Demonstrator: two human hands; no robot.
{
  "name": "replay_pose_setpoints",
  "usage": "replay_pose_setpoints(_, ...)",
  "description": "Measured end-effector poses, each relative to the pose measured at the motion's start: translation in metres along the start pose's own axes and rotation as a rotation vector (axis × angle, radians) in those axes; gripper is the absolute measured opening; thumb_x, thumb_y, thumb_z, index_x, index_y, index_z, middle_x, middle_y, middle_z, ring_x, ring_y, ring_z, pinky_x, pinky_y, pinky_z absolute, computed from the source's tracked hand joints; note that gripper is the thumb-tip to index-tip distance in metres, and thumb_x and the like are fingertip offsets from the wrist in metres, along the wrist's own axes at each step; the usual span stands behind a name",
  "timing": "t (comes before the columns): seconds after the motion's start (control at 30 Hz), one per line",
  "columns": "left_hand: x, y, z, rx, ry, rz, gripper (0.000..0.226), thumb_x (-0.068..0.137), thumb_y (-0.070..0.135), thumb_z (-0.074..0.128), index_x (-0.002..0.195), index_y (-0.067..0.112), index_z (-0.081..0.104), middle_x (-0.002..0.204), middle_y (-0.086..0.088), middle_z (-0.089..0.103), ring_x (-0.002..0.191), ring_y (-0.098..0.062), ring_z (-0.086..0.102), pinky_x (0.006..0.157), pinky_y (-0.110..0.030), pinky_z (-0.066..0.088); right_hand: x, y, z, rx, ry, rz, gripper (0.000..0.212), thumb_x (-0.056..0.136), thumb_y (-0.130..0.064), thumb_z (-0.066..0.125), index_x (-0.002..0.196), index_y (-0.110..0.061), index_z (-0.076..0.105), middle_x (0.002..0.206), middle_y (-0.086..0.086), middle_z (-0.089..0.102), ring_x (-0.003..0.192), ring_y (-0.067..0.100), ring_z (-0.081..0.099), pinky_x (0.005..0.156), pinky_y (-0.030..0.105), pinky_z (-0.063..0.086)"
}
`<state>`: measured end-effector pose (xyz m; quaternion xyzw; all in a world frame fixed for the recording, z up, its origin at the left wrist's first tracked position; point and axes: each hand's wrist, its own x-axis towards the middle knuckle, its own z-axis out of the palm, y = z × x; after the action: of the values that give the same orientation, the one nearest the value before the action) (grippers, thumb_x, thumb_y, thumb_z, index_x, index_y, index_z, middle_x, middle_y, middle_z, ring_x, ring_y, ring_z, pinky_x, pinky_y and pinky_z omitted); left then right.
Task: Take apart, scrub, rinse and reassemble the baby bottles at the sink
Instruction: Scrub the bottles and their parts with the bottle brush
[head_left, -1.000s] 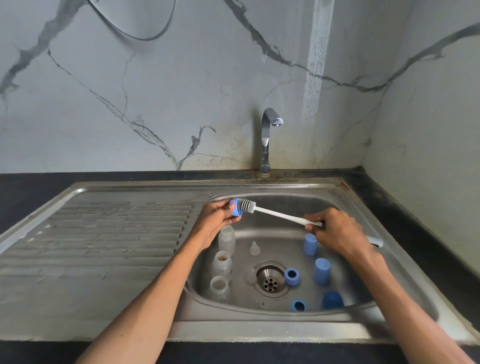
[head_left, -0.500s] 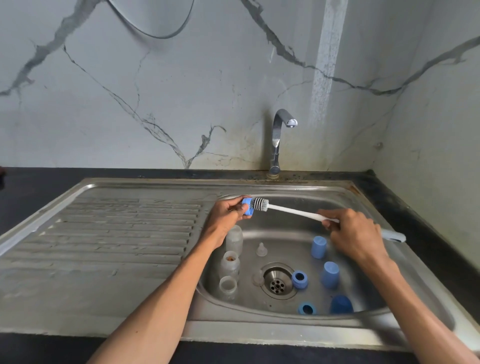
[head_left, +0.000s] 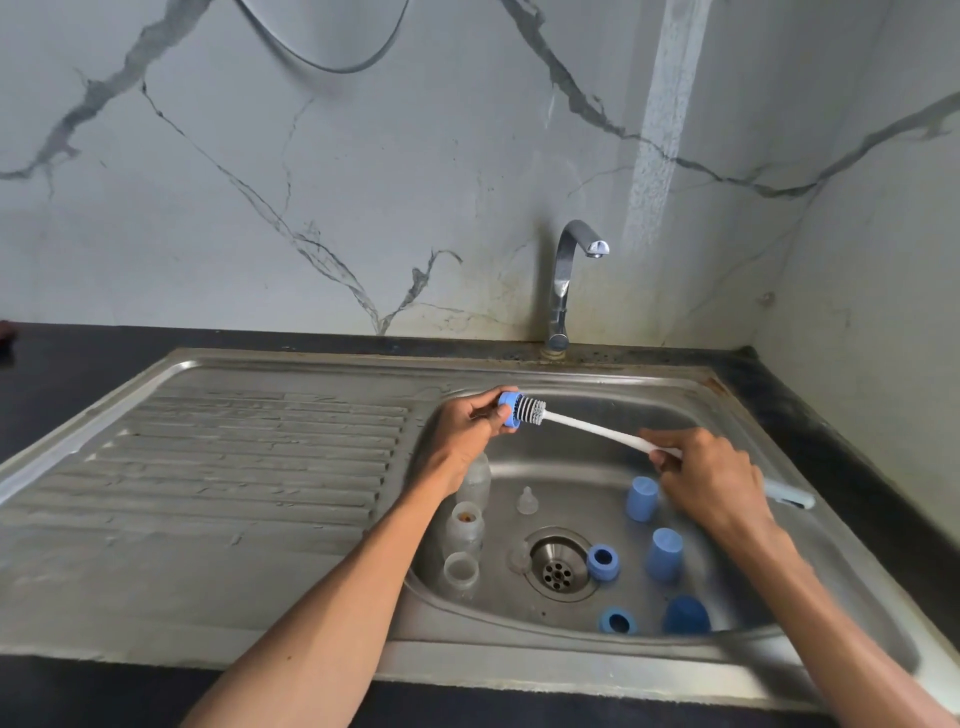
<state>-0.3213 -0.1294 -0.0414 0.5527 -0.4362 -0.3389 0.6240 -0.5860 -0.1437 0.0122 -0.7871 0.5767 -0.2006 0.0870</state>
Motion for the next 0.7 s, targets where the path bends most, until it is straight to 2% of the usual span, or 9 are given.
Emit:
replay_pose_setpoints(0.1, 0.001, 0.000, -0.001, -0.049, 0.026, 0.000, 0.031, 0.095, -0.004, 0.059, 0.125, 0.000, 0.065, 0.115, -0.014, 0.071, 0.099, -0.022, 0.067, 0.090, -0.035, 0.058, -0.004, -0.005, 0.003, -0.001, -0.044, -0.035, 0.037, 0.099, -0.023, 0.056, 0.134, -0.035, 0.060, 0.118, 0.006, 0.069, 0.104, 0.028, 0.064, 0.084, 0.038, 0.046)
replay_pose_setpoints(0.2, -0.002, 0.002, -0.003, -0.051, 0.025, -0.005, 0.030, 0.095, -0.005, 0.058, 0.125, -0.003, 0.064, 0.114, -0.016, 0.070, 0.100, -0.024, 0.066, 0.087, -0.031, 0.059, -0.006, -0.008, -0.002, -0.061, 0.003, -0.089, 0.037, 0.100, -0.026, 0.054, 0.135, -0.039, 0.058, 0.115, 0.003, 0.070, 0.102, 0.026, 0.064, 0.081, 0.037, 0.044)
replay_pose_setpoints(0.33, 0.001, 0.002, 0.003, -0.015, -0.017, 0.004, 0.031, 0.095, -0.003, 0.059, 0.125, 0.002, 0.067, 0.113, -0.016, 0.072, 0.097, -0.026, 0.071, 0.092, -0.036, 0.057, 0.001, -0.002, 0.000, -0.075, 0.033, -0.031, 0.037, 0.099, -0.026, 0.055, 0.133, -0.040, 0.059, 0.112, 0.005, 0.071, 0.102, 0.029, 0.065, 0.084, 0.041, 0.045)
replay_pose_setpoints(0.4, 0.002, 0.001, 0.006, -0.012, -0.018, -0.005, 0.031, 0.095, -0.003, 0.060, 0.125, 0.003, 0.067, 0.113, -0.014, 0.073, 0.095, -0.026, 0.071, 0.092, -0.036, 0.057, 0.002, 0.003, 0.002, -0.054, -0.007, -0.005, 0.038, 0.099, -0.024, 0.056, 0.134, -0.040, 0.059, 0.111, 0.006, 0.070, 0.097, 0.026, 0.065, 0.077, 0.037, 0.043)
replay_pose_setpoints(0.5, 0.002, 0.001, -0.001, -0.019, 0.022, -0.010, 0.031, 0.095, -0.005, 0.059, 0.124, 0.001, 0.066, 0.114, -0.016, 0.071, 0.092, -0.022, 0.069, 0.093, -0.041, 0.057, 0.000, 0.001, -0.001, -0.077, 0.004, -0.063, 0.037, 0.098, -0.023, 0.056, 0.131, -0.039, 0.060, 0.107, 0.004, 0.071, 0.090, 0.023, 0.065, 0.072, 0.034, 0.043)
replay_pose_setpoints(0.57, 0.003, -0.002, -0.007, 0.011, 0.007, -0.016, 0.030, 0.094, -0.005, 0.059, 0.122, 0.001, 0.067, 0.113, -0.020, 0.070, 0.090, -0.023, 0.067, 0.094, -0.046, 0.056, 0.000, 0.000, -0.003, -0.147, 0.084, -0.141, 0.038, 0.096, -0.023, 0.058, 0.130, -0.039, 0.062, 0.106, 0.004, 0.072, 0.091, 0.025, 0.066, 0.076, 0.036, 0.046)
replay_pose_setpoints(0.63, 0.003, -0.005, -0.007, 0.046, -0.048, -0.015, 0.028, 0.094, -0.004, 0.061, 0.118, 0.006, 0.070, 0.110, -0.024, 0.071, 0.089, -0.026, 0.068, 0.096, -0.050, 0.054, 0.002, 0.004, -0.004, -0.186, 0.178, -0.154, 0.039, 0.093, -0.022, 0.061, 0.128, -0.039, 0.064, 0.105, 0.007, 0.073, 0.094, 0.030, 0.066, 0.080, 0.038, 0.046)
replay_pose_setpoints(0.7, 0.004, -0.005, -0.003, 0.068, -0.076, -0.001, 0.029, 0.093, 0.000, 0.064, 0.113, 0.018, 0.074, 0.107, -0.017, 0.074, 0.091, -0.028, 0.071, 0.096, -0.051, 0.054, 0.004, 0.011, -0.006, -0.127, 0.160, -0.094, 0.038, 0.094, -0.021, 0.061, 0.128, -0.038, 0.064, 0.107, 0.011, 0.073, 0.100, 0.034, 0.065, 0.083, 0.040, 0.046)
